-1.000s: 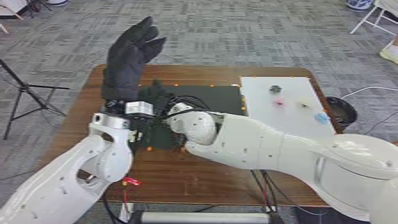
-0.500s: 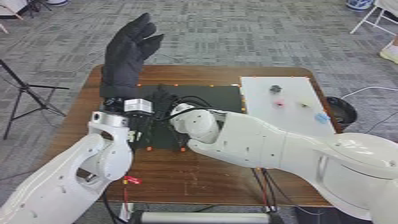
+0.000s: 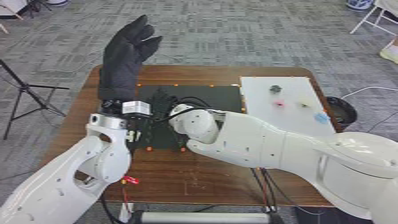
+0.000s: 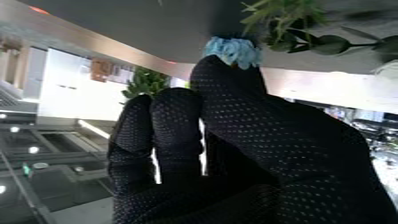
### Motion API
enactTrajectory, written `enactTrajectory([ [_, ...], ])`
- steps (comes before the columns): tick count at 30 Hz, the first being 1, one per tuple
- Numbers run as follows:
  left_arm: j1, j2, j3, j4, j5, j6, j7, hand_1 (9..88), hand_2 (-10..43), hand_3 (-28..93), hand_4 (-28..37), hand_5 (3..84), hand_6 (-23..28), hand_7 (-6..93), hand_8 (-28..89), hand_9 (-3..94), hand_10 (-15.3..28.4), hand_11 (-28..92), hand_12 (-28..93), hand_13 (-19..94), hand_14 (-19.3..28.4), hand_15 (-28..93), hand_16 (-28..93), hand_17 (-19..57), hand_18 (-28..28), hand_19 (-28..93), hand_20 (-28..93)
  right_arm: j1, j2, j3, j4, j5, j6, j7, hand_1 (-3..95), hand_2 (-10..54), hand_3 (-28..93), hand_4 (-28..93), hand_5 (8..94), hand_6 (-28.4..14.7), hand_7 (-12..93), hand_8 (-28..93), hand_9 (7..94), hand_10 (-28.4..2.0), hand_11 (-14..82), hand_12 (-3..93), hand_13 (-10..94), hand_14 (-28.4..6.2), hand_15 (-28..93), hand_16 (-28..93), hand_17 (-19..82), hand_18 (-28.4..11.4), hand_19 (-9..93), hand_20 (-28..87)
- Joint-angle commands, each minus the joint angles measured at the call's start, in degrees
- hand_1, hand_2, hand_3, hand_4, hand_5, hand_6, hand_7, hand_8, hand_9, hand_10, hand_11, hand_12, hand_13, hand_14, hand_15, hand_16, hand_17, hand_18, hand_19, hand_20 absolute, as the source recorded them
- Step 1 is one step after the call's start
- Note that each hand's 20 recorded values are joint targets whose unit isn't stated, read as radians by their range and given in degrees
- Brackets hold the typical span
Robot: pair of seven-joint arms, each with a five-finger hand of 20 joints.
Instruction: Arrange flowers
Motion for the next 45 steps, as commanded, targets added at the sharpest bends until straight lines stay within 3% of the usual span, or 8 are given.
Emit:
enactTrajectory([
  [1,0.5,-0.49,-0.59,-0.21,-0.25,-0.11,0.59,28.9,-3.2,71,-23.4,32.4,2.0,24.3,-10,27.8,12.5,29,20,25,14.6,38,5,-7.8,20.3,41,18,0.5,1.3,0.5,-1.0,-0.8,-0.5,-0.5,58.4,-4.3,90,-28,45.2,5.0,21,-16,45.5,0.6,12.8,8.0,50,-8.0,88,32,16,-17.7,93,36],
  [18,3.5,0.02,-2.98,-1.28,-0.2,-0.37,0.68,29.0,-3.2,71,-23.4,32.5,2.0,24.4,-10,27.7,12.3,29,20,25,14.6,38,5,-7.8,20.2,41,18,1.1,3.1,-0.9,-3.6,0.7,1.0,0.6,55.8,-6.8,91,-28,46.6,5.1,23,-17,47.0,0.0,13.8,8.5,51,-8.0,87,33,18,-17.7,93,34],
  [20,3.8,0.05,-3.2,-1.38,-0.23,-0.48,0.74,29.0,-3.2,71,-23.4,32.4,1.9,24.4,-10,27.7,12.3,29,20,25,14.6,38,5,-7.8,20.2,41,18,1.2,3.4,-0.9,-4.0,1.3,1.4,0.7,54.5,-8.4,91,-28,46.0,5.1,24,-17,46.8,-0.2,14.4,8.4,51,-8.1,86,33,20,-17.5,86,43],
  [21,2.3,-1.01,-2.22,-0.25,-0.01,-0.6,0.13,29.0,-3.2,71,-23.4,32.4,1.9,24.4,-10,27.7,12.3,29,20,25,14.6,38,5,-7.7,20.2,41,18,0.5,4.0,0.4,-3.9,0.4,1.2,0.0,53.9,-8.8,91,-28,45.8,5.1,24,-17,46.6,-0.4,14.3,8.4,51,-8.1,86,33,21,-17.5,84,46],
  [23,2.1,-1.26,-2.18,0.01,0.04,-0.86,-0.07,29.0,-3.1,71,-23.4,32.4,2.0,24.4,-10,27.7,12.3,29,20,25,14.7,39,5,-7.7,20.2,41,18,0.5,4.5,0.6,-3.9,1.2,3.0,0.0,50.3,-9.4,91,-28,44.3,4.6,24,-17,45.4,-1.2,14.3,8.9,51,-8.4,86,32,21,-17.8,81,50],
  [33,4.8,-0.32,-4.13,-1.46,0.12,-0.17,-0.01,29.1,-3.1,70,-23.4,32.4,2.0,24.4,-10,27.7,12.1,29,20,25,14.6,38,5,-7.8,20.3,41,18,1.2,5.7,0.0,-6.3,2.1,10.7,4.3,36.1,-9.4,91,-28,31.3,2.4,22,-15,33.4,-7.6,10.9,12.2,47,-9.9,88,21,20,-18.2,79,50],
  [41,9.1,-1.51,-6.5,-2.33,0.5,0.82,-1.41,29.0,-3.1,71,-23.4,32.4,1.9,24.4,-10,27.8,12.3,29,20,25,14.6,38,5,-7.7,20.2,41,18,1.0,17.0,6.7,-13.7,3.7,12.1,10.3,30.5,-9.5,88,-28,28.1,-1.4,20,-13,30.8,-10.4,11.4,14.6,46,-10.3,88,18,19,-18.4,79,50],
  [45,11.5,-2.03,-7.29,-2.46,0.52,1.19,-2.81,29.0,-3.1,71,-23.4,32.5,1.9,24.4,-10,27.8,12.3,29,20,25,14.5,38,5,-7.7,20.2,41,18,-6.0,25.2,18.7,-19.3,3.9,11.2,10.0,27.0,-9.5,86,-28,28.2,-3.1,18,-12,31.0,-12.4,10.9,15.6,45,-10.7,87,17,19,-18.6,79,50],
])
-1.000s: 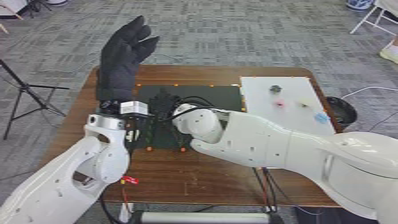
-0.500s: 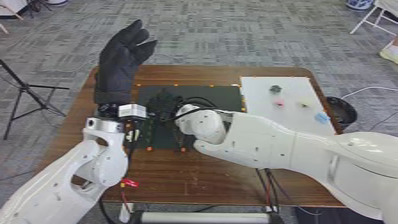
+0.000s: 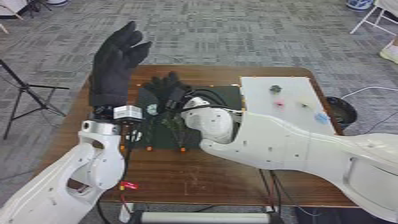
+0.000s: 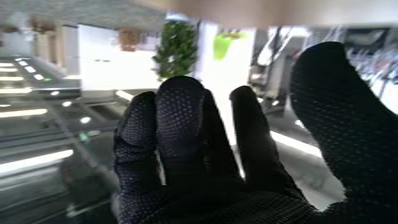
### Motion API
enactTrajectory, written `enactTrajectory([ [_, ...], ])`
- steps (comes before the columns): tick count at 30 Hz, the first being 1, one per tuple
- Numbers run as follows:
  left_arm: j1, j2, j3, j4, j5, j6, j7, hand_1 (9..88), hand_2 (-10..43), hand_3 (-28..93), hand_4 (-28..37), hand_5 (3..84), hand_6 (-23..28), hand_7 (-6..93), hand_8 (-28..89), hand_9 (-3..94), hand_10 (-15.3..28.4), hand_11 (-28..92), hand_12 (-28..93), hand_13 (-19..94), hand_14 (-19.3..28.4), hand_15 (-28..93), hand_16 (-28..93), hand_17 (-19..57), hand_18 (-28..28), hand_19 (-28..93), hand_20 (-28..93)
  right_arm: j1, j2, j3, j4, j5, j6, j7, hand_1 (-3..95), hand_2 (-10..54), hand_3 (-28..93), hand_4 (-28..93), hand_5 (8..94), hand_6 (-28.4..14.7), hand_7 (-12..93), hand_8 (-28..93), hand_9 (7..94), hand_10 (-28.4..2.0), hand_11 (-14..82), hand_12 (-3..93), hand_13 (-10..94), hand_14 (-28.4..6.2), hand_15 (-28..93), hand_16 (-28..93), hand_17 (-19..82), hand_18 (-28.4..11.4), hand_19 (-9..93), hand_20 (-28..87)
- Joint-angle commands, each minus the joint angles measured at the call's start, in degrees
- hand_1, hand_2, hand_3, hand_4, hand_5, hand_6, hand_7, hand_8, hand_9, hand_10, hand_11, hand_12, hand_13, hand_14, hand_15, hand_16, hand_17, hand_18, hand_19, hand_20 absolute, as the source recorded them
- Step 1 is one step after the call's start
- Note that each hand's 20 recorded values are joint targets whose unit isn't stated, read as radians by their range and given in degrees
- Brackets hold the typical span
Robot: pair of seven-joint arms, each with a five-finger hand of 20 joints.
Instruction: Arrange flowers
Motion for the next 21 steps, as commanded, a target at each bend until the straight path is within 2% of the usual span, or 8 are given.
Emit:
enactTrajectory([
  [1,5.0,-1.58,-1.41,-0.82,0.41,1.03,-2.25,29.0,-3.0,71,-23.4,32.5,1.9,24.4,-10,27.8,12.3,29,20,25,14.5,38,5,-7.7,20.2,41,18,-7.5,18.0,18.2,-8.5,0.4,1.4,1.4,26.4,-9.5,85,-28,28.4,-3.1,18,-12,31.2,-12.5,10.8,15.6,45,-10.8,87,17,19,-18.6,79,50],
  [3,5.9,-2.01,-1.77,-0.84,0.72,1.17,-2.85,29.0,-3.1,71,-23.3,32.5,2.0,24.4,-10,27.8,12.3,29,20,25,14.6,38,5,-7.7,20.2,41,18,-8.3,21.6,18.8,-10.3,-0.9,4.4,3.1,26.2,-9.5,84,-28,32.0,-3.8,17,-11,34.7,-12.3,12.0,16.4,45,-11.2,86,17,19,-18.9,79,50],
  [5,5.9,-2.37,-1.4,-0.65,0.58,1.33,-2.94,28.9,-3.2,71,-23.3,32.5,1.9,24.4,-10,27.9,12.3,29,20,25,14.6,38,5,-7.7,20.2,41,18,-9.1,25.7,19.1,-13.0,-0.1,6.5,4.6,26.3,-9.5,84,-28,35.7,-3.6,18,-11,37.6,-11.5,13.3,17.2,46,-11.1,85,17,20,-19.3,79,50],
  [8,5.9,-2.9,-0.99,-0.41,0.68,1.78,-3.26,29.0,-3.2,71,-23.3,32.5,2.0,24.4,-10,27.7,12.3,29,20,25,14.5,38,5,-7.7,20.2,41,18,-13.3,30.9,22.6,-16.1,-1.3,7.3,5.5,26.5,-9.5,84,-28,38.9,-3.4,20,-11,40.8,-9.9,15.4,18.0,47,-11.3,85,18,21,-19.6,79,50],
  [10,6.5,-3.32,-1.28,-0.22,0.81,1.45,-3.44,29.0,-3.2,71,-23.4,32.5,2.1,24.3,-10,27.8,12.3,29,20,25,14.5,38,5,-7.7,20.2,41,18,-16.0,33.8,24.7,-17.5,-1.9,8.2,6.1,27.0,-9.5,84,-28,40.4,-3.5,20,-11,42.2,-9.8,16.7,18.4,48,-11.2,84,18,21,-19.8,79,50],
  [11,7.1,-3.26,-1.42,-0.58,0.8,1.6,-3.38,29.0,-3.2,71,-23.4,32.5,2.1,24.2,-10,27.7,12.3,29,20,25,14.5,38,5,-7.7,20.2,41,18,-17.1,35.7,25.2,-18.8,-2.3,8.8,6.8,27.4,-9.5,83,-28,41.3,-3.3,21,-11,43.4,-9.5,17.7,18.6,48,-11.1,84,18,21,-19.7,79,51],
  [15,9.0,-3.61,-2.11,-0.71,1.06,1.31,-4.43,29.0,-3.1,71,-23.4,32.5,2.0,24.2,-10,27.7,12.2,29,20,25,14.5,38,5,-7.8,20.2,41,18,-24.5,40.8,31.7,-21.9,-3.2,8.1,8.2,28.9,-9.5,82,-28,44.8,-3.0,22,-11,46.4,-9.3,20.6,19.4,49,-10.9,84,19,22,-19.8,79,51],
  [21,10.9,-4.03,-2.76,-1.03,1.12,1.51,-4.92,29.0,-3.1,71,-23.4,32.5,2.0,24.2,-10,27.6,12.2,29,20,25,14.6,38,5,-7.8,20.2,41,18,-35.6,45.8,42.8,-24.1,-3.3,5.1,10.4,29.6,-9.5,82,-28,47.8,-2.7,24,-12,49.4,-9.2,23.3,20.3,50,-11.0,84,20,22,-19.9,79,51],
])
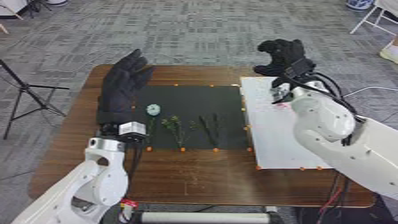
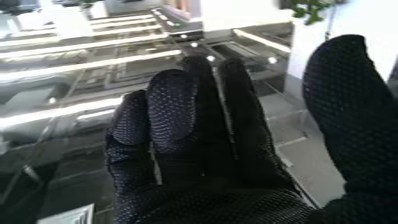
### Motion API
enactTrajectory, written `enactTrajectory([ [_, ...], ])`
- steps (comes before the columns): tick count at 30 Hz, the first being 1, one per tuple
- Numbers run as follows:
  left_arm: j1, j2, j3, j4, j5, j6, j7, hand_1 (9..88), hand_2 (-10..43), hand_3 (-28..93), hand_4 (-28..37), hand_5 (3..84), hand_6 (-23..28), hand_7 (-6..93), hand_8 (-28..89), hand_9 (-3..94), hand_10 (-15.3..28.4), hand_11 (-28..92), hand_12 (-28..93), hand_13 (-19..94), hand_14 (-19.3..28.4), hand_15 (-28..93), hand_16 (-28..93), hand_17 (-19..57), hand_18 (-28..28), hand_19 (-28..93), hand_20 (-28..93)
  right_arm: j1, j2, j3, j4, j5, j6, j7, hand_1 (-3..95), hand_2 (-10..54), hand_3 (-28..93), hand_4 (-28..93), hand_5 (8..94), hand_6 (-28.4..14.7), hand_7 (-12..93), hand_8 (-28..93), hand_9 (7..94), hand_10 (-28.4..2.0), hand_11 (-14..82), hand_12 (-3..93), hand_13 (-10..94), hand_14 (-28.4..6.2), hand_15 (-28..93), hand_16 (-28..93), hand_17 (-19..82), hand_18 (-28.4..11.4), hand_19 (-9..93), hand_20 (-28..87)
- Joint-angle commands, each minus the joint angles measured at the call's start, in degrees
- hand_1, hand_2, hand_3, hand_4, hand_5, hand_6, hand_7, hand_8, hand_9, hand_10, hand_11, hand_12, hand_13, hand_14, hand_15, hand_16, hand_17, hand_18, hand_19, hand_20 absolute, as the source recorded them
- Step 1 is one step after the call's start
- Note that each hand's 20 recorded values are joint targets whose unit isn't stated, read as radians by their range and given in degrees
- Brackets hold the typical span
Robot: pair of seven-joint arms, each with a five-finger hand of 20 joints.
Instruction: Arrange flowers
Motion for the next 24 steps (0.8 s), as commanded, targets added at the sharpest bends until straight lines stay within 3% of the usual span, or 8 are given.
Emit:
enactTrajectory([
  [1,3.7,-0.96,-0.87,-0.66,0.47,0.39,-1.18,29.0,-3.2,71,-23.4,32.5,2.0,24.2,-10,27.6,12.3,29,20,25,14.6,38,5,-7.8,20.2,41,18,-14.8,9.5,12.1,-1.4,-1.1,-3.8,3.8,29.2,-9.5,82,-28,48.1,-2.7,24,-12,49.6,-9.2,23.5,20.3,50,-11.1,84,20,22,-19.9,79,51],
  [10,5.1,-0.41,-1.85,-1.04,0.64,0.93,-1.35,29.1,-3.1,70,-23.5,32.4,1.9,24.3,-10,27.4,12.2,29,20,25,14.5,38,5,-7.9,20.1,41,18,-33.1,13.6,28.6,-2.9,-0.5,-7.4,5.9,28.0,-9.5,81,-28,48.1,-3.9,24,-12,48.2,-10.4,22.6,20.2,47,-11.9,81,21,21,-20.0,79,51],
  [17,5.7,-0.28,-2.42,-1.15,0.59,1.21,-1.3,29.0,-3.1,71,-23.3,32.3,1.9,24.3,-10,27.4,12.1,29,20,25,14.5,38,5,-7.9,20.1,41,18,-46.1,15.0,39.7,-3.3,1.8,-7.9,4.1,28.0,-9.5,80,-28,47.9,-3.9,23,-12,48.3,-9.7,22.3,20.3,46,-11.6,79,21,20,-19.7,78,51],
  [20,5.8,-0.29,-2.46,-1.06,0.61,1.16,-1.32,29.1,-3.1,70,-23.4,32.3,1.9,24.3,-10,27.4,12.1,29,20,25,14.5,38,5,-7.9,20.1,41,18,-49.3,15.2,42.0,-3.4,2.4,-7.5,2.4,28.0,-9.5,80,-28,47.8,-3.7,23,-12,48.6,-9.4,22.4,20.3,46,-11.5,79,21,20,-19.6,77,51],
  [24,6.4,-0.24,-2.66,-1.31,0.52,1.46,-1.33,29.0,-3.1,70,-23.4,32.3,1.9,24.4,-10,27.4,12.1,29,20,25,14.5,38,5,-7.9,20.1,41,18,-45.6,14.5,37.4,-2.4,2.7,-8.3,1.9,28.2,-9.5,79,-28,47.6,-3.6,23,-12,48.7,-9.5,22.3,20.2,46,-11.3,79,21,20,-19.4,77,51],
])
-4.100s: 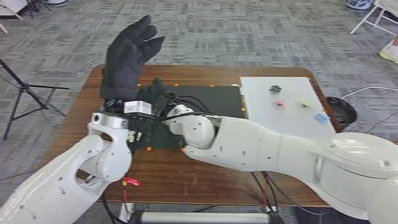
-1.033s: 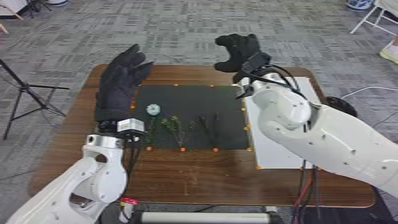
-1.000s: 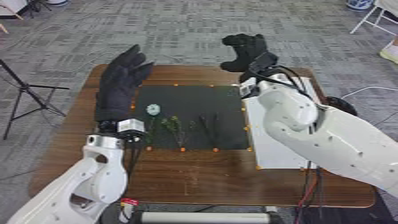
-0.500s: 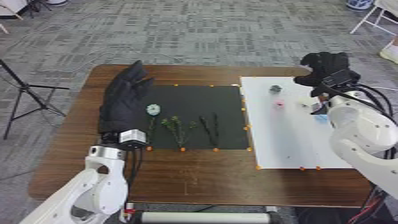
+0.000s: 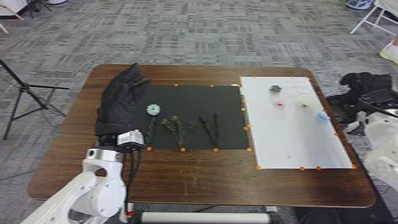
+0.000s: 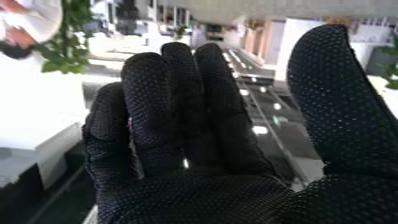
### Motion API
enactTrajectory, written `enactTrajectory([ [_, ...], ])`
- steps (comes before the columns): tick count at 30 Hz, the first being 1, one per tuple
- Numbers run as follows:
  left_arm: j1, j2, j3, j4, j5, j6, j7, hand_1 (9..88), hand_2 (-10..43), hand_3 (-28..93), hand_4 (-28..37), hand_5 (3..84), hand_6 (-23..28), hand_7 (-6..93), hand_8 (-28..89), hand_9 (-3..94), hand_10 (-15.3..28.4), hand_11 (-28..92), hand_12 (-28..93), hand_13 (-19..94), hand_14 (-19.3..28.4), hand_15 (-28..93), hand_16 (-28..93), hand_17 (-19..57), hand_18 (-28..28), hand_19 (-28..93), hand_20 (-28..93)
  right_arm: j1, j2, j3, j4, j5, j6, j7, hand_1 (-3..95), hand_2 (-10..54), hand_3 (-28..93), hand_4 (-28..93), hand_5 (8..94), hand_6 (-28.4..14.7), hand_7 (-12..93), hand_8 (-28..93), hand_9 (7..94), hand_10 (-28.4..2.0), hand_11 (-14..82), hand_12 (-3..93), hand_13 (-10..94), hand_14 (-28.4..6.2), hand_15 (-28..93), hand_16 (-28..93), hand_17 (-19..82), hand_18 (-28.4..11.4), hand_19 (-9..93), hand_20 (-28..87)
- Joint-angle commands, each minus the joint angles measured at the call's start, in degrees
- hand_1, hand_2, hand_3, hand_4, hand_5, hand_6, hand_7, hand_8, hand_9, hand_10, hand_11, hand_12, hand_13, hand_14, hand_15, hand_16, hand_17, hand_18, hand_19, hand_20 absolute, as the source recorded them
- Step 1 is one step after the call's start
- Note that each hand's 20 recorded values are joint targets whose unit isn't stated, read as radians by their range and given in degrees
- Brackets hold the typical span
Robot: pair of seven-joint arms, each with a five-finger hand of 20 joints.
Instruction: Arrange flowers
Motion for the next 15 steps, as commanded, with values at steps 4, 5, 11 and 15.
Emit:
enactTrajectory([
  [4,1.2,0.16,-0.36,-0.67,0.31,0.83,-0.18,29.0,-3.1,71,-23.4,32.4,2.0,24.4,-10,27.3,12.2,29,20,25,14.5,38,5,-8.0,20.1,41,18,5.2,-0.7,-11.8,3.0,0.3,-0.9,-2.3,28.5,-9.5,79,-28,47.0,-3.5,24,-12,48.6,-9.6,22.2,20.1,46,-11.3,80,21,20,-19.3,77,51],
  [5,1.3,0.17,-0.33,-0.67,0.26,0.77,-0.18,29.0,-3.1,70,-23.5,32.3,2.0,24.4,-10,27.3,12.2,29,20,25,14.5,38,5,-8.0,20.1,41,18,7.1,-0.9,-13.7,3.6,0.1,-1.0,-2.2,28.4,-9.5,79,-28,47.0,-3.5,24,-12,48.6,-9.6,22.2,20.1,46,-11.2,80,21,20,-19.4,77,51],
  [11,1.3,0.37,-0.16,-0.79,0.28,0.66,-0.05,29.0,-3.1,70,-23.4,32.3,2.0,24.4,-10,27.5,12.2,29,20,25,14.6,38,5,-7.9,20.1,41,18,16.4,-1.6,-24.7,6.2,-6.0,0.5,3.7,28.5,-9.5,79,-28,46.8,-3.4,24,-12,48.5,-9.7,22.1,20.1,46,-11.2,80,21,20,-19.3,77,51],
  [15,1.2,0.52,-0.13,-0.82,0.33,0.64,0.01,29.0,-3.1,70,-23.5,32.3,1.9,24.4,-10,27.4,12.1,29,20,25,14.5,38,5,-7.9,20.1,41,18,16.9,-1.5,-25.2,6.0,-7.4,3.8,5.7,28.3,-9.5,79,-28,47.1,-3.5,26,-12,48.9,-10.3,23.8,20.6,47,-11.2,81,21,20,-19.5,78,51],
])
